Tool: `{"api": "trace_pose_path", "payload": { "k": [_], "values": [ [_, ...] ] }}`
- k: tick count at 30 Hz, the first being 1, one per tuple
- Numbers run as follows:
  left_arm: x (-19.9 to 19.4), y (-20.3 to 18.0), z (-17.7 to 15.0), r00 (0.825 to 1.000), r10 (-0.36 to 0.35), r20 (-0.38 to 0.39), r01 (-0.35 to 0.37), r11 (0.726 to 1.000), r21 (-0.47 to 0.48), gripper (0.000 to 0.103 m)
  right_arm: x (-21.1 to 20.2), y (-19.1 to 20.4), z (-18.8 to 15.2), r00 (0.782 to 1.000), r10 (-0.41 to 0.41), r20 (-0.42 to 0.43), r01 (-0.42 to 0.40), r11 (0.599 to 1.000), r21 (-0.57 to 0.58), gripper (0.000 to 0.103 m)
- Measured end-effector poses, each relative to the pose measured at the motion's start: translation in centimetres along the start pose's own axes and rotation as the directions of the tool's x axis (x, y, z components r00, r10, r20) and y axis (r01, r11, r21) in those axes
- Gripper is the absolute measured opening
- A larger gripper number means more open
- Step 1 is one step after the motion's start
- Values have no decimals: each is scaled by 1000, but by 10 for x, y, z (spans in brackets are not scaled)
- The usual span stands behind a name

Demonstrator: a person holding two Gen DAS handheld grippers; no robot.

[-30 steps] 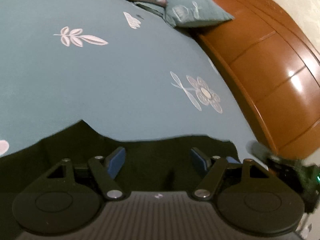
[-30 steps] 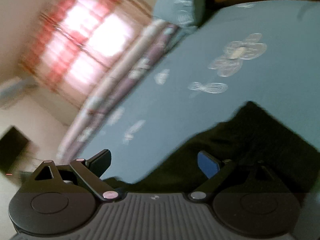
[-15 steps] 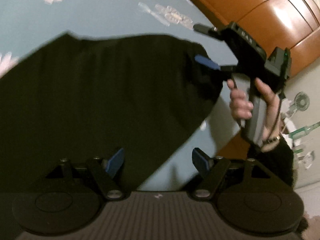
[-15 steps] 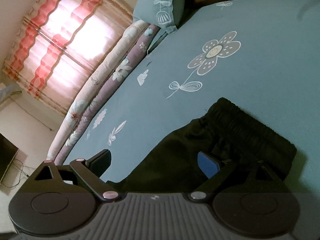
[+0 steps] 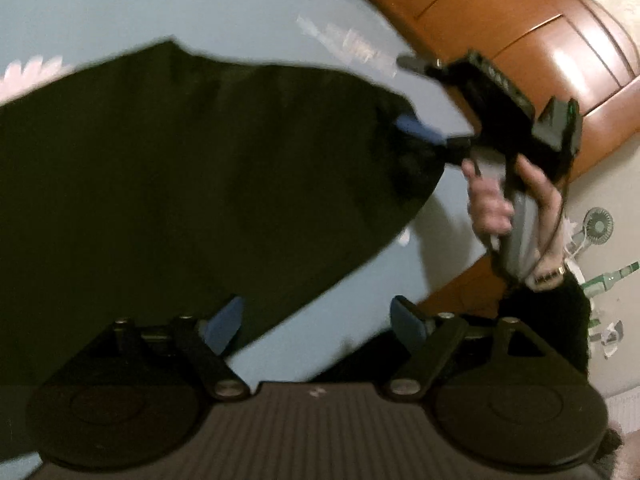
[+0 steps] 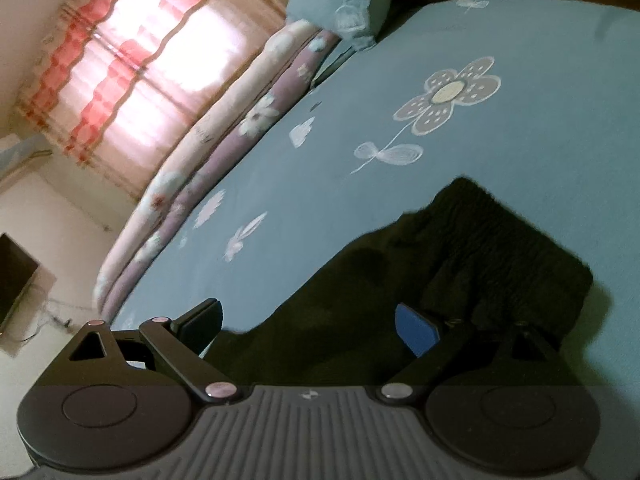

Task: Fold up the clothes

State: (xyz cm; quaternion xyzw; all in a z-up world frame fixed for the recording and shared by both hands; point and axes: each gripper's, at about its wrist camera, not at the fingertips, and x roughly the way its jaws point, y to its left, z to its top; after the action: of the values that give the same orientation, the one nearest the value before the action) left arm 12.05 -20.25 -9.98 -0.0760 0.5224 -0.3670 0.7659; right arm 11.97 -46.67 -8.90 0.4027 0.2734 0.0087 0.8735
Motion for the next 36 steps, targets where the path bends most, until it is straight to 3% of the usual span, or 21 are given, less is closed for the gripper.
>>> {"api": "trace_pose_path", "payload": {
  "k": [3, 8, 15, 21, 24, 30, 36],
  "values": [
    [12, -3, -8, 999, 51, -6, -51, 998, 27, 82, -14, 2, -13, 999, 1, -37, -1, 1000, -14, 97],
    [18, -5, -13, 991, 131, 2, -131, 989, 64, 82, -23, -6, -33, 993, -101, -59, 100, 995, -11, 97],
    [17, 5, -12, 991, 134, 3, -134, 990, 39, 83, -23, -21, -34, 985, -167, -53, 169, 984, 48, 97],
    [10, 4, -12, 988, 154, 29, -155, 988, 29, 83, -32, -11, -34, 989, -145, 7, 145, 989, 8, 97],
    [9, 8, -13, 986, 166, 22, -167, 986, 18, 83, -25, -10, -33, 983, -181, -13, 181, 983, 9, 97],
    [8, 12, -15, 984, 180, 1, -180, 984, -6, 83, -16, 2, -37, 962, -272, -30, 270, 960, -69, 97],
    [-12, 20, -9, 973, 225, 57, -223, 974, -46, 83, -14, 15, -40, 954, -298, -9, 294, 945, -142, 97]
  ]
}}
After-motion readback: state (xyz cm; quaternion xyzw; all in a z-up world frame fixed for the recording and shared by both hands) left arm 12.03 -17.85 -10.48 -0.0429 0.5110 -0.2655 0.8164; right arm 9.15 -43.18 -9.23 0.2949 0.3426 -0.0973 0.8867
